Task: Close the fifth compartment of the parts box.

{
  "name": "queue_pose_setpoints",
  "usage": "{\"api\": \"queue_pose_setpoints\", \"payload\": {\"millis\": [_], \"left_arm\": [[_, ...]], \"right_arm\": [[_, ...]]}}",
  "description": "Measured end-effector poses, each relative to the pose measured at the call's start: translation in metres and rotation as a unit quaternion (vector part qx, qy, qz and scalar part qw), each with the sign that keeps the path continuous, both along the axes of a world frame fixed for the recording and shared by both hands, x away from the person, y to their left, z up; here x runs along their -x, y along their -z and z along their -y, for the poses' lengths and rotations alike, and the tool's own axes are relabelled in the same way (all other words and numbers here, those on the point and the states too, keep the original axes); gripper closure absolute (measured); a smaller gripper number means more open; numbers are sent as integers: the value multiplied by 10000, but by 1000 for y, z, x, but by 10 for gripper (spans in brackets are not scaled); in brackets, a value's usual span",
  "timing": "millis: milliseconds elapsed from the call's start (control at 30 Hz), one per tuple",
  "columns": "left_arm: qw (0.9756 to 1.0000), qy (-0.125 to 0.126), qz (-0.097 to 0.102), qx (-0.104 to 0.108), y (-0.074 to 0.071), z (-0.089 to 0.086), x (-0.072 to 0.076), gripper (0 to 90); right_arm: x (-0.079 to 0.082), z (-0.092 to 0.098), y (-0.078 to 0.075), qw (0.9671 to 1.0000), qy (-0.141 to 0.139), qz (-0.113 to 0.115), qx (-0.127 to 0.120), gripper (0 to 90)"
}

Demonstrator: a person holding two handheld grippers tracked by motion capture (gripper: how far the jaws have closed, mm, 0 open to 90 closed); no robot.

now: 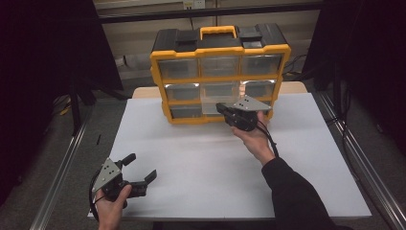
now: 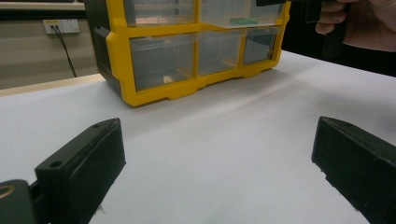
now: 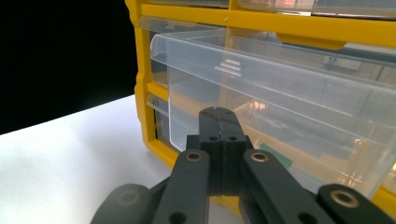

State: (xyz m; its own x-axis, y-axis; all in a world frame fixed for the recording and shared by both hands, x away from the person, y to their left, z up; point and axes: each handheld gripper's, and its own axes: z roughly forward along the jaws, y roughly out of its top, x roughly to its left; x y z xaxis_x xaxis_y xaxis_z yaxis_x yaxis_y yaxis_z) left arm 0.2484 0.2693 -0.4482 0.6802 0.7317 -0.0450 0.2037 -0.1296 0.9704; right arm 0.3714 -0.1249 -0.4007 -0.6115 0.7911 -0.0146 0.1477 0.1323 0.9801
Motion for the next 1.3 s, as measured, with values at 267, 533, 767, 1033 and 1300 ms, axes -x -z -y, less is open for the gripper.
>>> {"api": "queue_pose_setpoints", "payload": {"millis": [267, 533, 767, 1033, 1300], "left_arm": [[10000, -10, -18, 21, 0, 0, 0, 25], [10000, -17, -23, 36, 0, 1, 1, 26], [10000, -2, -5, 54, 0, 0, 1, 25], [10000, -5, -3, 45, 0, 0, 1, 25], [10000, -9, -5, 34, 0, 0, 0, 26]], "right_arm": [[-5, 2, 1, 10000, 74, 5, -27, 900], [-9, 2, 1, 9999, 122, -4, -14, 900], [-14, 0, 2, 9998, 194, 27, -5, 900], [-17, -1, 2, 9998, 197, 35, -3, 900], [-22, -1, 4, 9997, 254, 28, 45, 900]]}}
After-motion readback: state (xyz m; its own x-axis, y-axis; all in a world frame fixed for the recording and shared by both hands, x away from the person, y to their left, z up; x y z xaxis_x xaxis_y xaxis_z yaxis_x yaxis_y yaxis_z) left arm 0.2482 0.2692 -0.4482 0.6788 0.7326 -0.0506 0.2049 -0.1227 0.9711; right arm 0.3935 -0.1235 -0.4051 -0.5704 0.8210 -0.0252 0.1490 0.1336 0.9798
